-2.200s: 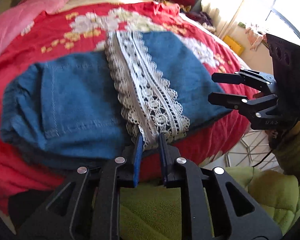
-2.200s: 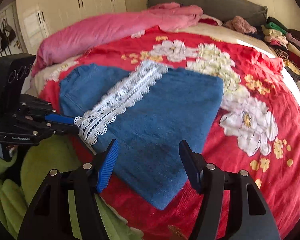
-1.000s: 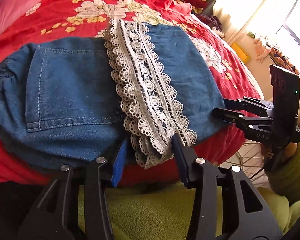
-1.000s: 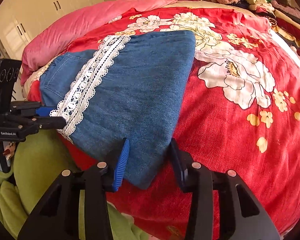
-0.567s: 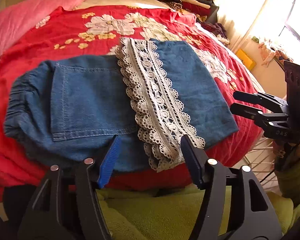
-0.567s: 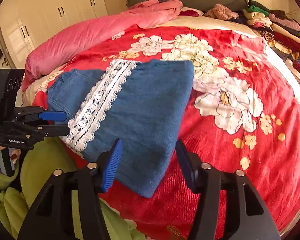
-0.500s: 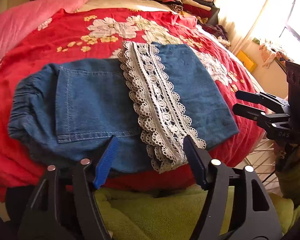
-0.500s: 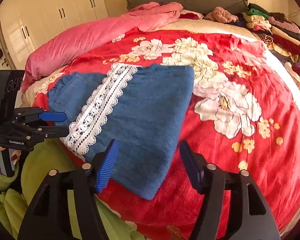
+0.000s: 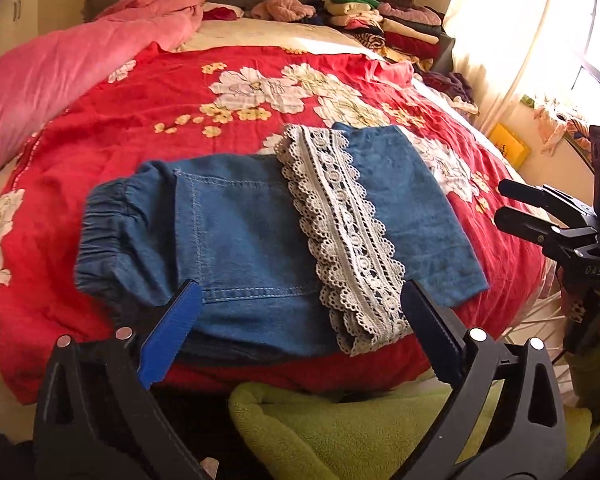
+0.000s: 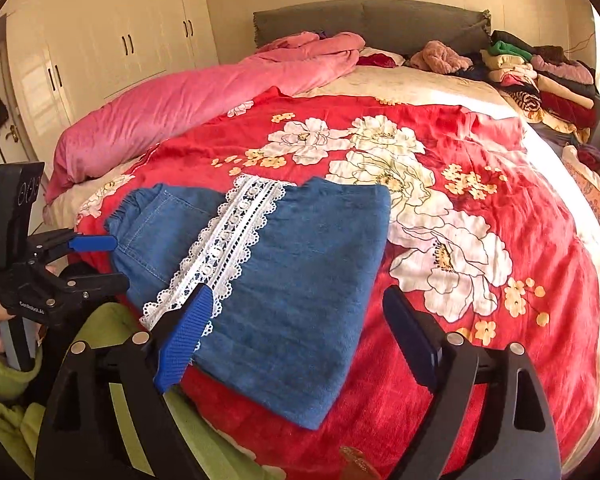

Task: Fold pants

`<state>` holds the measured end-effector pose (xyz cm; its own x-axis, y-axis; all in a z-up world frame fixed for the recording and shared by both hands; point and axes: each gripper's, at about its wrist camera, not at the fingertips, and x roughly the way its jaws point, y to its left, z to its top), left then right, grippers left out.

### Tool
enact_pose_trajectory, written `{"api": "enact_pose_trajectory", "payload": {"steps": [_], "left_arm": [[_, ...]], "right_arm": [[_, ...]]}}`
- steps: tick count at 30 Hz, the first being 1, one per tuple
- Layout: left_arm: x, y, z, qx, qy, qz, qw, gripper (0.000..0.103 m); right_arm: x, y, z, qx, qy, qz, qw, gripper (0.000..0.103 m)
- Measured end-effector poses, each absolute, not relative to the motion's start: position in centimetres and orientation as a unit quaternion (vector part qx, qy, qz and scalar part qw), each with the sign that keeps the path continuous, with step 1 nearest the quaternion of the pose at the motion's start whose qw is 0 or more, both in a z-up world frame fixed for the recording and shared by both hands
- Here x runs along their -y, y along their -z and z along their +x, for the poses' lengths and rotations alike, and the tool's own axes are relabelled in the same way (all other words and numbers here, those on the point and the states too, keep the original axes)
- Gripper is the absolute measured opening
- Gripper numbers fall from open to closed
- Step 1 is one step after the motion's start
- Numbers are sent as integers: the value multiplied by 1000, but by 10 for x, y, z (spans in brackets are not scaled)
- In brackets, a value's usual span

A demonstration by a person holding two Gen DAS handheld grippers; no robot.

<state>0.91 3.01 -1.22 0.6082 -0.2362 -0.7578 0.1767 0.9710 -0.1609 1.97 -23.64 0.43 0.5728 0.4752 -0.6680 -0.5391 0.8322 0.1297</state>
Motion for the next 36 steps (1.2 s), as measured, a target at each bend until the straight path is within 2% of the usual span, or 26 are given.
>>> {"api": "enact_pose_trajectory", "payload": {"steps": [7,13,15,29,36], "left_arm": [[-57,7,7,-414,80,-50,905,93],[-86,2,3,-404,47,-68,911,93],[-96,1,1,-401,37,-71,913,93],[-140,-6,-9,-386,-8,-97,917,93],[-142,-4,-9,-389,-10,-95,916,93]], "right_arm": [[200,19,24,-395,-314,-72,860,86],[176,67,41,-464,-295,-98,830,86],[174,70,42,-461,-293,-101,832,87],[164,-20,44,-371,-347,-72,859,86],[135,-46,61,-353,-377,-75,853,86]]}}
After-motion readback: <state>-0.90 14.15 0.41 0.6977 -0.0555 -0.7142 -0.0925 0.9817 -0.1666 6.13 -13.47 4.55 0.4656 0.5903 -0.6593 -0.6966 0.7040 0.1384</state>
